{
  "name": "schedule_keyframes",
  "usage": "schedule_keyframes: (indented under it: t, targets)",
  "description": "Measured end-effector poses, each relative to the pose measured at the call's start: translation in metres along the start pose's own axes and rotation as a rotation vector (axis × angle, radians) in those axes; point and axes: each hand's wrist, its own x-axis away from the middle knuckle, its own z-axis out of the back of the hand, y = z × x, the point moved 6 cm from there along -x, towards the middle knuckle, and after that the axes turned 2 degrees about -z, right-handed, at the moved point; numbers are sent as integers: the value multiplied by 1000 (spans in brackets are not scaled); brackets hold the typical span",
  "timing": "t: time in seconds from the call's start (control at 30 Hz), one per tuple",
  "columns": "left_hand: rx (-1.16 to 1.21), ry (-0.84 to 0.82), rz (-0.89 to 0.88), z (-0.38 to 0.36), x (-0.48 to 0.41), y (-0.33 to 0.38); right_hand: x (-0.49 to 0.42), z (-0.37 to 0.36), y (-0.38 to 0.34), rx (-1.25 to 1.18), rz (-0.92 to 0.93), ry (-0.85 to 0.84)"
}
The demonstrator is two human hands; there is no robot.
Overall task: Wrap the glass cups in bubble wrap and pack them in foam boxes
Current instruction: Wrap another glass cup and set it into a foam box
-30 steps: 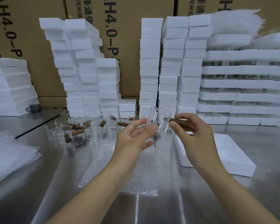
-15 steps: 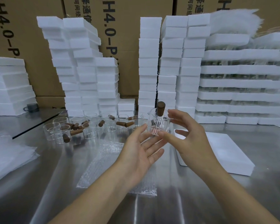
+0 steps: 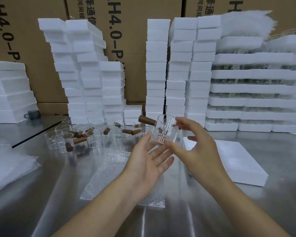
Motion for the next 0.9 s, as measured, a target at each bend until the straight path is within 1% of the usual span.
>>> schedule_keyframes:
  t: [0.17,0.3,0.37,0.53,0.6,0.73,0.9]
  targets:
    - [-111,11,-81,2,1,5,2,-3,-4,109,51,4]
    - [-102,26,-19,4,-1,1,3,-3,1,60,18,-17]
    - [-103,36,-3,5,-1,1,3,-3,3,91,22,-4]
    - [-188,35,-113,8,-2,6,3,-6,4,169,46,-3]
    - [-245,71,-135,13,-4,8,2,-8,7,170,19,-52]
    - [-300,126,-100,25,-11,14,5,-16,17,190,-84,-232]
    - [-346,201,-65,39,-20,19,4,-21,19,186,-132,-271]
